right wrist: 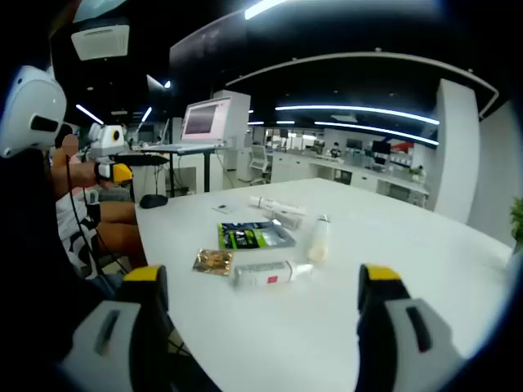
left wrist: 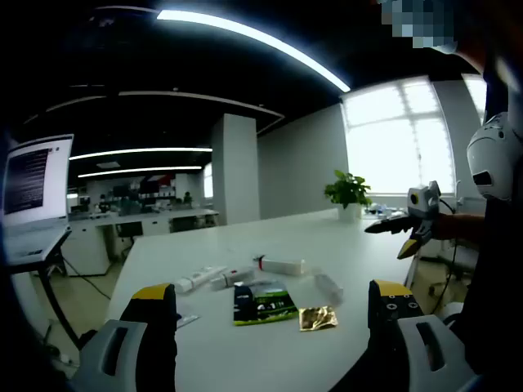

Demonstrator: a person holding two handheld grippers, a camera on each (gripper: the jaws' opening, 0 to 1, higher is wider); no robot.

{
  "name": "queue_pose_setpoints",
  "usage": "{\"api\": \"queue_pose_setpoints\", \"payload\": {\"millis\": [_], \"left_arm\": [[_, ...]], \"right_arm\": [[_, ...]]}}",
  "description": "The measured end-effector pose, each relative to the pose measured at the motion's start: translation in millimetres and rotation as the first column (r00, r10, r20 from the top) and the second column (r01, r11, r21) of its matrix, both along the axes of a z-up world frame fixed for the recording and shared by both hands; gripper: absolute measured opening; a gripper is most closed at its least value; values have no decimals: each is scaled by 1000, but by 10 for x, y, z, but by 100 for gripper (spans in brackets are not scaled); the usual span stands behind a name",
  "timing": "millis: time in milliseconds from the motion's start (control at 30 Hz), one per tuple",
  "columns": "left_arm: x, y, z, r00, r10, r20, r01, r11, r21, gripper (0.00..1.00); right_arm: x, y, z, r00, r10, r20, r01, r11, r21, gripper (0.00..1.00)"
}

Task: Arrange the skincare products in the storage area until every visible bottle or jar stands upright without overlapping.

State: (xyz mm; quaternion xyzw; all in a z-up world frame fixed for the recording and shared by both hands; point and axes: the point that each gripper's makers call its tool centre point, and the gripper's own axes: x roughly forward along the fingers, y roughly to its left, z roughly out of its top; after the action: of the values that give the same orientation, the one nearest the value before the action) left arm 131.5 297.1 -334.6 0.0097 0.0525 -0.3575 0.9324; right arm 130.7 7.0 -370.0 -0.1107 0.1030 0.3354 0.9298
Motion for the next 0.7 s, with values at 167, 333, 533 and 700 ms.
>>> {"api": "queue_pose_setpoints", "payload": {"millis": [167, 333, 533, 700], "left_arm": [[-9, -14, 7, 1000, -3, 0, 3, 1000, 0, 100], [-12, -19, -15, 1000, -3, -5, 3, 1000, 4, 100], [-8, -23, -12, 1000, -4, -4, 4, 1000, 0, 100], [-5, -17, 14, 1000, -5, 1, 5, 1000, -5, 100]], "right_arm": [[-9, 0, -10, 1000, -1, -5, 1, 1000, 4, 98], [-16, 2, -17, 1000, 1, -6, -1, 1000, -2, 97], [-15, -1, -36, 1000, -1, -12, 1, 1000, -14, 97], [0, -31, 10, 1000, -10, 2, 10, 1000, -11, 97]]}}
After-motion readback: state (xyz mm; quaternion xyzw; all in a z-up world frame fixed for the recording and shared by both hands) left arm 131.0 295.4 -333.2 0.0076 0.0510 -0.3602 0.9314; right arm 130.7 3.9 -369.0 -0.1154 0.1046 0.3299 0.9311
